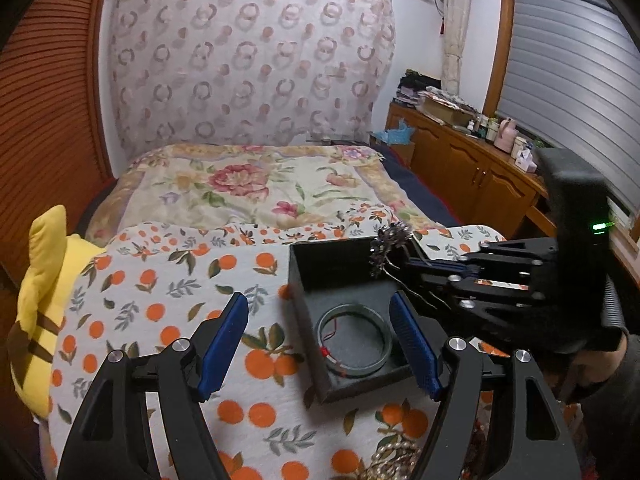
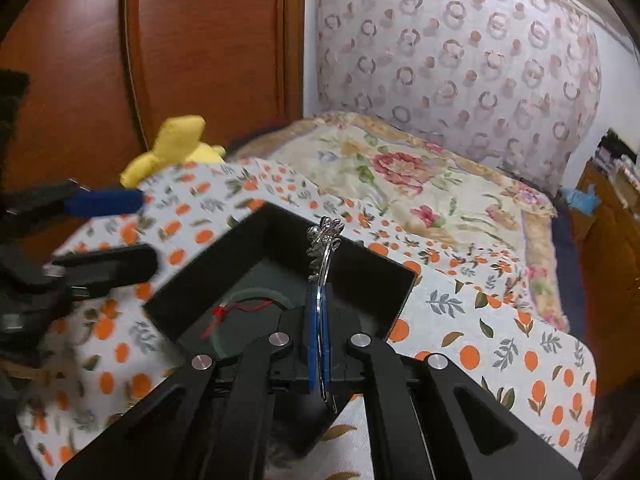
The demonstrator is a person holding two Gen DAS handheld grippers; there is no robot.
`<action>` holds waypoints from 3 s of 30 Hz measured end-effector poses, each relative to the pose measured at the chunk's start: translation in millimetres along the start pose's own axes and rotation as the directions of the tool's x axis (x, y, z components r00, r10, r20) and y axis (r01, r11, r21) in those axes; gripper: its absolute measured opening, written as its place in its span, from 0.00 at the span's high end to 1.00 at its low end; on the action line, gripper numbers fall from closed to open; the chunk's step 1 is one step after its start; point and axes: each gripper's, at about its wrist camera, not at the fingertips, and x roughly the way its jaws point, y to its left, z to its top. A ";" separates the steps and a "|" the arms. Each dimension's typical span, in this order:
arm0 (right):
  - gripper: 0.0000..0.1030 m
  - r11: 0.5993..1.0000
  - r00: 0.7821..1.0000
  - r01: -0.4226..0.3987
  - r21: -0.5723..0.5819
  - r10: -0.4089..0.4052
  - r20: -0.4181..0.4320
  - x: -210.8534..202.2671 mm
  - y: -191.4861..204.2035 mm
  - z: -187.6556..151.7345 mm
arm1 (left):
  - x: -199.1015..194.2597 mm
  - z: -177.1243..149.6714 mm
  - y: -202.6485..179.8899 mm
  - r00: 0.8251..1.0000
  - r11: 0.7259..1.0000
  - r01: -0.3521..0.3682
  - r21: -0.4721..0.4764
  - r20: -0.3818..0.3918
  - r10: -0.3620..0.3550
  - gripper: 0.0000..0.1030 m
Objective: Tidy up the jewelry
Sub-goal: 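Lower the combs into the black box and open the right gripper, then grasp the brown wooden bead strand with the right gripper, then lift the bead strand with the right gripper while the left gripper grasps the silver bangle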
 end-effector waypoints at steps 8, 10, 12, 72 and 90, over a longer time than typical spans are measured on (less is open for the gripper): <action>0.89 1.000 1.000 -0.005 0.021 0.005 -0.005 1.0 6.1 -1.6 | -21.5 -22.4 11.5 1.000 1.000 -0.014 -0.015 -0.002 0.014 0.32; 0.88 0.999 1.000 -0.024 0.020 0.024 0.010 -8.0 11.1 -3.2 | -26.0 -28.4 12.9 1.000 1.000 -0.015 -0.019 -0.005 0.015 0.32; 0.87 0.999 0.999 -0.033 0.021 0.032 0.021 -18.1 15.1 -6.4 | -31.5 -35.8 14.0 1.000 1.000 -0.012 -0.021 -0.007 0.012 0.32; 0.86 0.993 0.984 -0.040 0.111 0.019 0.180 -160.0 34.3 -98.6 | -42.6 -126.1 -28.3 0.980 0.996 0.091 -0.015 -0.179 -0.092 0.57; 0.86 0.996 0.984 -0.015 0.089 -0.001 0.177 -163.3 35.6 -94.7 | -43.7 -123.7 -24.9 0.982 0.997 0.074 -0.015 -0.174 -0.075 0.97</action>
